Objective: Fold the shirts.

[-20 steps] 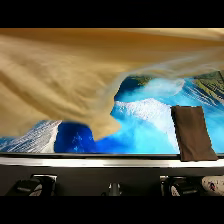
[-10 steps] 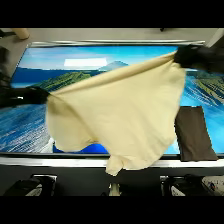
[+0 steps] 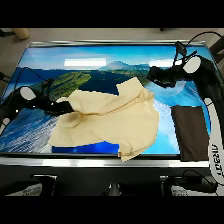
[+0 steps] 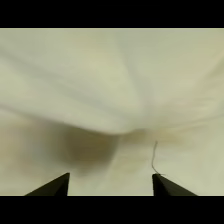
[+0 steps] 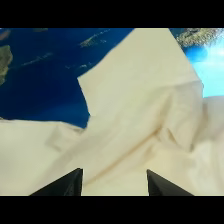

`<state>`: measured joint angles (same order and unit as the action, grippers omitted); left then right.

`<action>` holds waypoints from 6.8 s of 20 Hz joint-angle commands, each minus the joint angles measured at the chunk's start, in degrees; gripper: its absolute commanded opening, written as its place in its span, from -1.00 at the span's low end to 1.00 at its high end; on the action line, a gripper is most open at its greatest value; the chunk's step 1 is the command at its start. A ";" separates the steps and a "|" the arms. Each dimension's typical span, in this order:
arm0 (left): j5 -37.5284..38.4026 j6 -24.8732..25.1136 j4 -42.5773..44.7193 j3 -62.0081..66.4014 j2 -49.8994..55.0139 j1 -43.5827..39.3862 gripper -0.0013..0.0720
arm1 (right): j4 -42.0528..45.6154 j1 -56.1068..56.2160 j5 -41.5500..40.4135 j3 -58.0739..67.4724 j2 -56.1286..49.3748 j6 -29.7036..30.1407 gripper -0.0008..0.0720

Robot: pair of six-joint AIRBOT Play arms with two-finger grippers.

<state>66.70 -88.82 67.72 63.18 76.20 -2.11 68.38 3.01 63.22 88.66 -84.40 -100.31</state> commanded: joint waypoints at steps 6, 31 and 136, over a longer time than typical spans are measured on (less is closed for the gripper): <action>9.77 3.50 6.95 -28.68 -19.37 18.27 0.70 | -0.74 -7.26 19.32 -28.06 12.52 9.94 0.22; -10.19 1.84 -0.22 1.27 -40.98 16.57 -0.92 | 0.09 -6.84 -0.35 -12.33 27.93 18.97 -0.91; -0.46 0.85 -8.33 12.90 14.21 13.22 0.86 | 1.16 -14.05 7.21 -13.16 -7.04 16.35 0.96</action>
<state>65.54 -88.09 59.37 73.54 90.48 10.50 59.57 -9.82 64.60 74.19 -91.26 -85.34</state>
